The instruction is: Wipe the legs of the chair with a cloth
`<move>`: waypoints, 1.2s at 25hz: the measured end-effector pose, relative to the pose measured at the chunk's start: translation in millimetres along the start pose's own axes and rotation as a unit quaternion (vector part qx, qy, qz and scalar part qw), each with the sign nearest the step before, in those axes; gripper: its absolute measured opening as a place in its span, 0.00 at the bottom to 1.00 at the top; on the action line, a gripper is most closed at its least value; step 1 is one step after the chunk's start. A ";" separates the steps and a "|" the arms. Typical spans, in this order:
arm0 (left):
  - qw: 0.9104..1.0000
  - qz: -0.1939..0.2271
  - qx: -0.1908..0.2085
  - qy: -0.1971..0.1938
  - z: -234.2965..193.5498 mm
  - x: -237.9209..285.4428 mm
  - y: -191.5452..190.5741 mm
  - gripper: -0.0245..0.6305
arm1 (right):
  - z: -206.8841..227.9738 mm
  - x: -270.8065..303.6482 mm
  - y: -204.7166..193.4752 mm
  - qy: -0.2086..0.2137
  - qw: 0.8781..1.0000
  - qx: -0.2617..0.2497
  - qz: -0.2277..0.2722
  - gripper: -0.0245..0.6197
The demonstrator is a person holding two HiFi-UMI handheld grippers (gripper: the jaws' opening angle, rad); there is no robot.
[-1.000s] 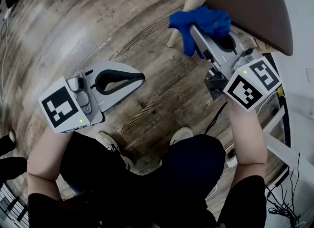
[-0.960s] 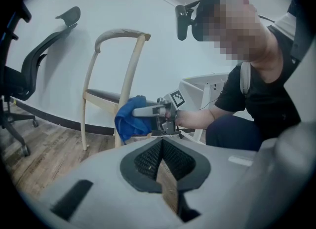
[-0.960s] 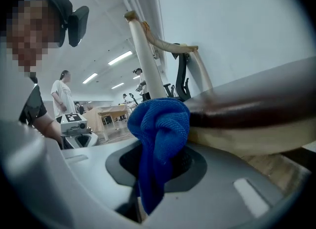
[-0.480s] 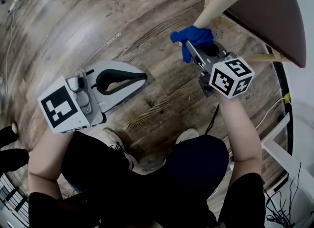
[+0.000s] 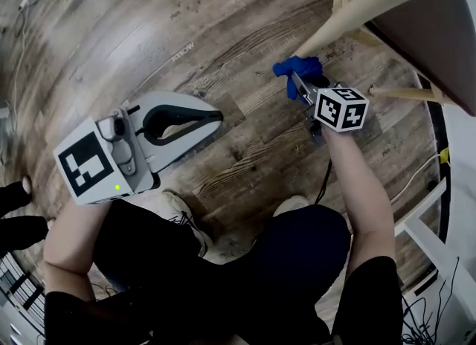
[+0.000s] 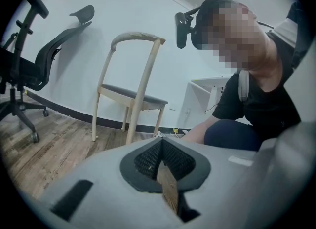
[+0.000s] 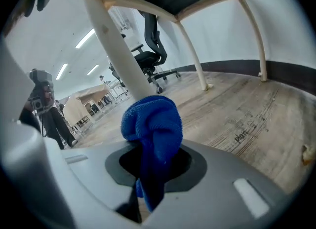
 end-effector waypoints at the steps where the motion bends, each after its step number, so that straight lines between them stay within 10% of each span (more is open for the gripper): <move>1: 1.000 -0.001 -0.001 0.002 -0.1 -0.2 -0.3 0.04 | 4.4 5.3 -6.4 -0.003 1.000 0.002 -0.009 0.16; 13: 0.999 -0.023 -0.005 0.023 -0.9 -5.2 -9.5 0.04 | 55.8 52.3 -65.7 -0.048 0.993 0.031 -0.107 0.16; 30: 0.999 -0.029 0.009 0.023 2.5 -10.6 -9.0 0.04 | 44.5 34.5 -45.9 -0.042 0.996 0.001 -0.079 0.16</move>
Point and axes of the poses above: the fingertips, and each gripper's own axes: x forward along the fingers, z to its right, y out of its top, the point moved 5 cm from there along -x, backward along the fingers
